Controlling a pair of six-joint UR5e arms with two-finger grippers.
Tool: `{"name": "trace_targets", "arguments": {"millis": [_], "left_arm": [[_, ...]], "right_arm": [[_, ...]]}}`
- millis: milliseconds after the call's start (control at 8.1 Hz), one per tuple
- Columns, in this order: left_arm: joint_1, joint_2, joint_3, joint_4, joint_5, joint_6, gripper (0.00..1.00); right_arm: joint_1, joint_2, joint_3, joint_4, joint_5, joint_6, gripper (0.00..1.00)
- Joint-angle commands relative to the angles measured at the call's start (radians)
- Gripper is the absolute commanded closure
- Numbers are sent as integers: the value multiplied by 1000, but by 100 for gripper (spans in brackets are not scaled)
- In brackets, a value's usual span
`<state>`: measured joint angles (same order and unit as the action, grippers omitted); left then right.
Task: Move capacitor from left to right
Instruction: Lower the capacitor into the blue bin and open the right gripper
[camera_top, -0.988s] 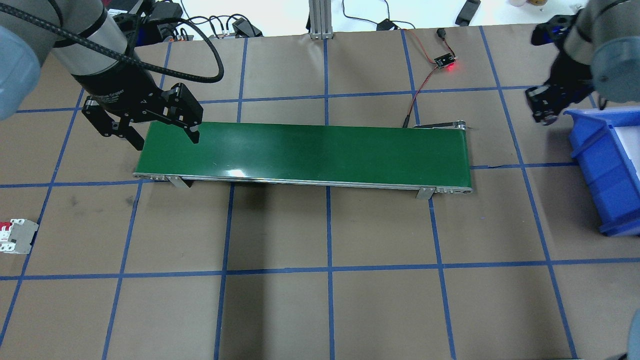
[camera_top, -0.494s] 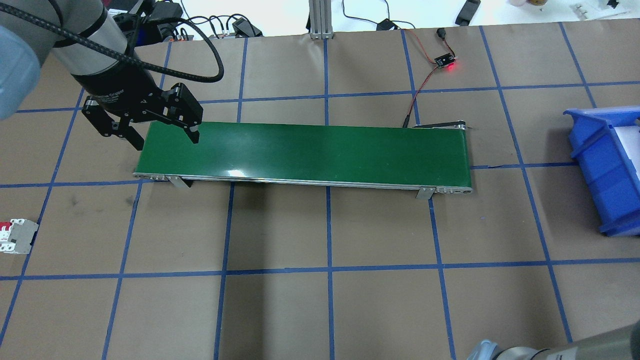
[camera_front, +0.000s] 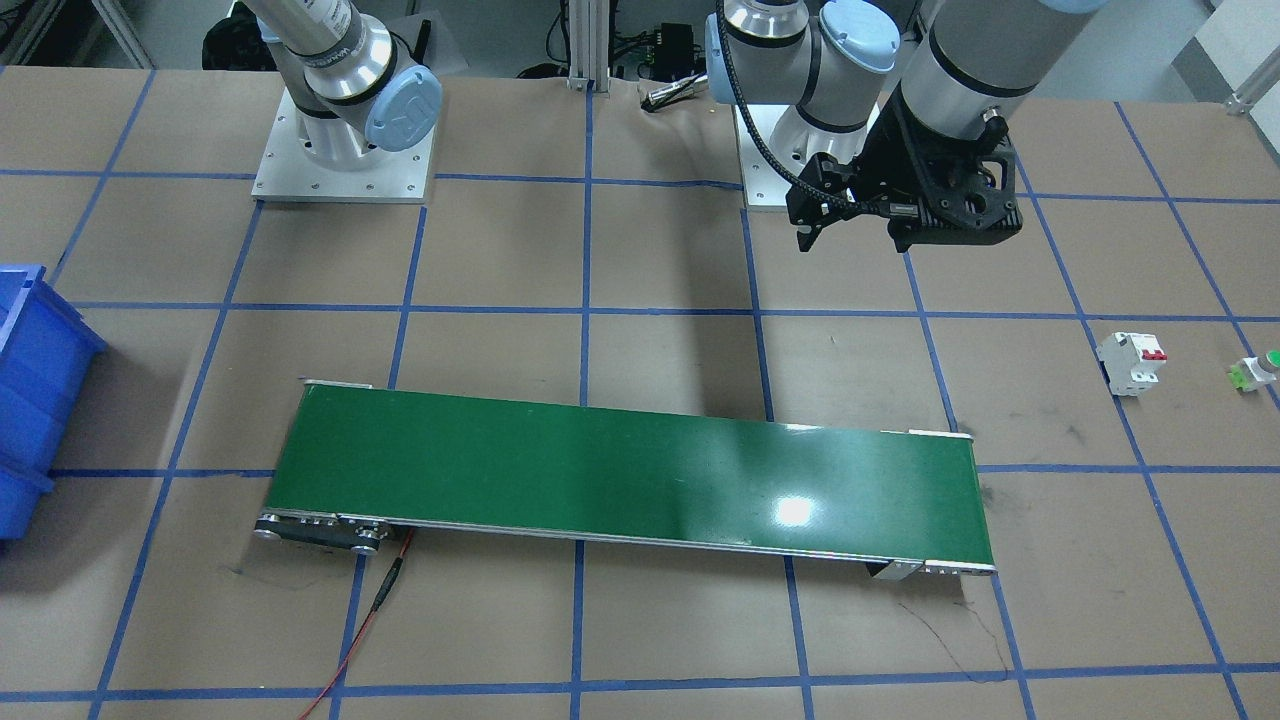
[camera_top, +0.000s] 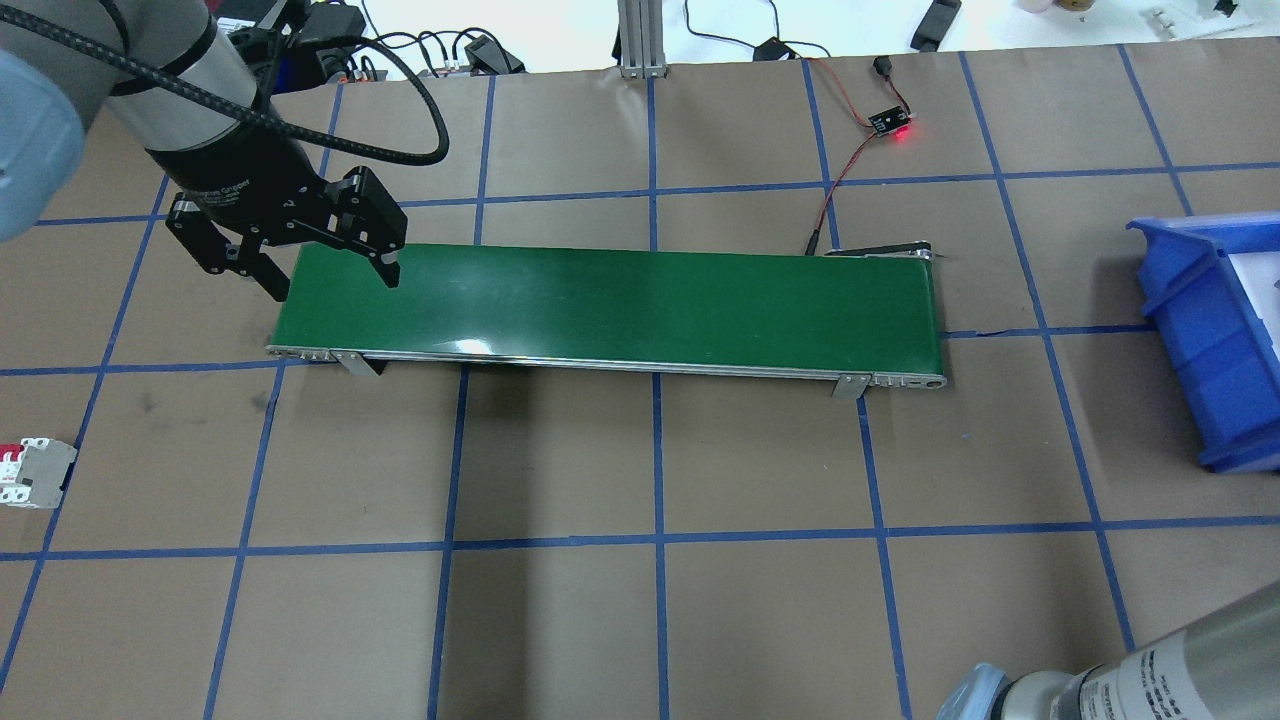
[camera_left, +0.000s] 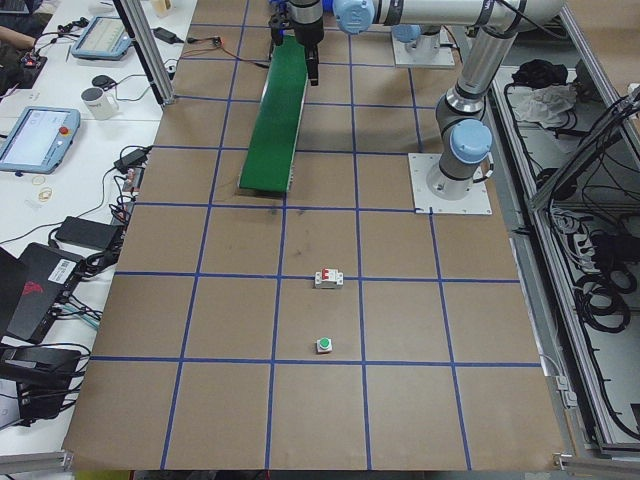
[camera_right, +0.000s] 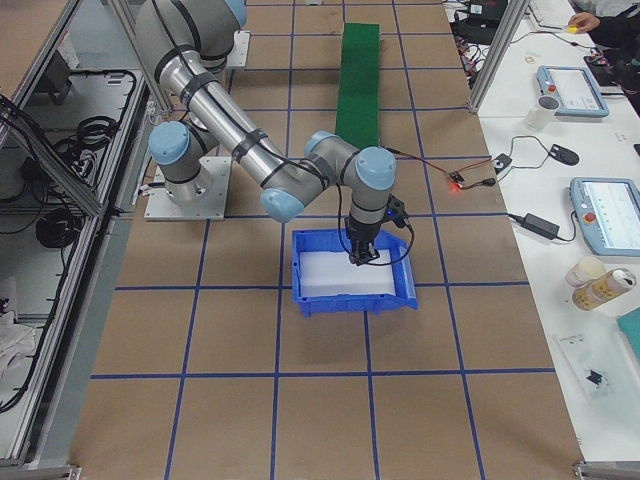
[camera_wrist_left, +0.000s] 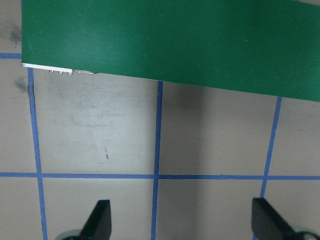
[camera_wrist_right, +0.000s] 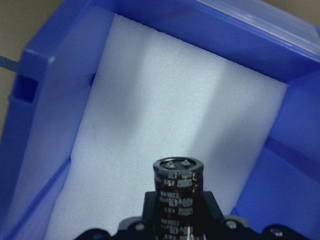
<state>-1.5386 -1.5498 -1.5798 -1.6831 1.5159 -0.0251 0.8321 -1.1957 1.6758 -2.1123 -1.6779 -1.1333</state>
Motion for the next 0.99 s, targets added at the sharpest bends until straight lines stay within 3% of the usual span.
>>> {"name": "trace_targets", "arguments": {"millis": [0,123,370,494,864], "left_arm": [[0,-1,0,0,0,1,0],[0,-1,0,0,0,1,0],[0,-1,0,0,0,1,0],[0,-1,0,0,0,1,0],[0,-1,0,0,1,1,0]], "right_arm": [[-2,54,-1,-26,17,-6,52],[-1,45,-1,-17,36,-3,2],[10,-28,-1,23,37,1,0],[33,-104,-1,138,70,51,0],[253,-269,-27,362,96,335,0]]}}
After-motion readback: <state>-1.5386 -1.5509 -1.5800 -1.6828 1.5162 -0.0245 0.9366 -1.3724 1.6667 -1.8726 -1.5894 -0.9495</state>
